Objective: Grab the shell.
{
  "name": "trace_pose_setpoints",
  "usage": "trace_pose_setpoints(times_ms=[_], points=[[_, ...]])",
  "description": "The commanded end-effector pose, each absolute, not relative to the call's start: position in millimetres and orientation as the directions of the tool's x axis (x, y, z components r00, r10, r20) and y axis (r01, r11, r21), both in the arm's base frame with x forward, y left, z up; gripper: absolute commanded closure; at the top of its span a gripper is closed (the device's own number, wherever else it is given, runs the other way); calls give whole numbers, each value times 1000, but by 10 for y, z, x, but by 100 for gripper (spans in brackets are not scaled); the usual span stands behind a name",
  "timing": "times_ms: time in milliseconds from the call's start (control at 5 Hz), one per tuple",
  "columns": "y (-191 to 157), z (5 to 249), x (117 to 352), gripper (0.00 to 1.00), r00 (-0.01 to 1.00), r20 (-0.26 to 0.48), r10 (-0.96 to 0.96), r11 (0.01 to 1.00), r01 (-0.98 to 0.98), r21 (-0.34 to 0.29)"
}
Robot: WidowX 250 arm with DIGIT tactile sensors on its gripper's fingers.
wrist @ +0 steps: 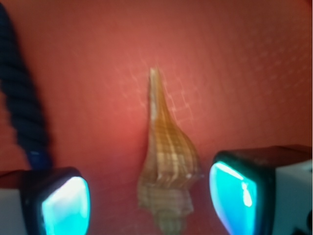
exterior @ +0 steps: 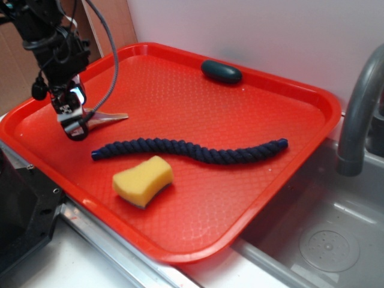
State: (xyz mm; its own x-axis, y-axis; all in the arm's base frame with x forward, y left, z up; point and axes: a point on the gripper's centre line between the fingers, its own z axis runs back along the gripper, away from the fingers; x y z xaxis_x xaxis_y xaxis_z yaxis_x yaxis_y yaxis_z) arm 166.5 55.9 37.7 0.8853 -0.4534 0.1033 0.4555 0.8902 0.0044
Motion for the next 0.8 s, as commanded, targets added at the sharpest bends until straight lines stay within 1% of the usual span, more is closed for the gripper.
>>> trace_pose_setpoints(times_ms=[0,200,400,600], points=[[434,181,1891,0,872,53,-487,873,488,-14],[417,158,1833,100,873,40,-485,874,486,-14],[383,282,1819,100,872,73,-485,874,486,6],[404,761,1868,100,911,112,-398,917,393,61]])
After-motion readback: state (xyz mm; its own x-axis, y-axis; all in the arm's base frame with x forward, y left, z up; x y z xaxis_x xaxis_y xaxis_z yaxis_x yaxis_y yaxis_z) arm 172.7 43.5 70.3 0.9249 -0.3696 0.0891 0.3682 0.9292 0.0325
